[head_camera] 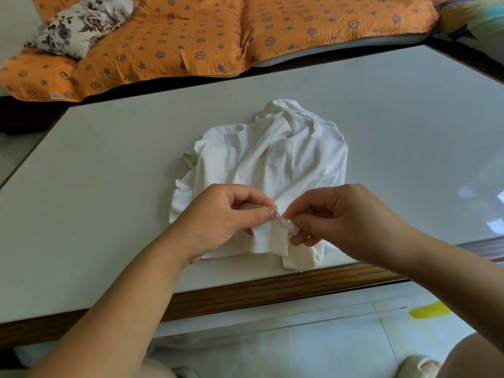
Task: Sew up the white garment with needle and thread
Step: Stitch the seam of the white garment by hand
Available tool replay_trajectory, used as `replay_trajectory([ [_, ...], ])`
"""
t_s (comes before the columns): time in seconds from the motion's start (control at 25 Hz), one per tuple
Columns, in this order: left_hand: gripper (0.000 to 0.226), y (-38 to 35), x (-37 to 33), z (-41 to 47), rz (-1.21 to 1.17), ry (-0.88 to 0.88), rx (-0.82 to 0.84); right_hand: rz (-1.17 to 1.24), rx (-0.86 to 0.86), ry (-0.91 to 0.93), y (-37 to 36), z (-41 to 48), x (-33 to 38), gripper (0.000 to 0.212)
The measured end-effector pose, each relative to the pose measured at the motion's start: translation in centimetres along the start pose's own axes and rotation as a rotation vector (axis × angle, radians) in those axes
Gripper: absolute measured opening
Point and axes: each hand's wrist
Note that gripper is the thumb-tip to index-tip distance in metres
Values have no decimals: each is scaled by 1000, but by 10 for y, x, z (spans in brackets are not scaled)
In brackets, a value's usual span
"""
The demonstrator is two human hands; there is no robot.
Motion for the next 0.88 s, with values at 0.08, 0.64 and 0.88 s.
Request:
replay_trajectory([
  [0.08,14,-1,1,0,1,6,5,26,-4,-16,-1,1,-1,15],
  [0.64,16,-6,3,0,-175,80,46,242,-34,-82,-4,6,-4,13],
  [0.88,16,-10,4,3,-199,102,8,386,-67,-128,-7,6,-4,12],
])
Point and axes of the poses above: each hand's wrist, its own z-axis towards the middle knuckle, its own y-axis out of the back of the hand, x = y × z, and after that the axes turned 8 degrees about z, right-handed
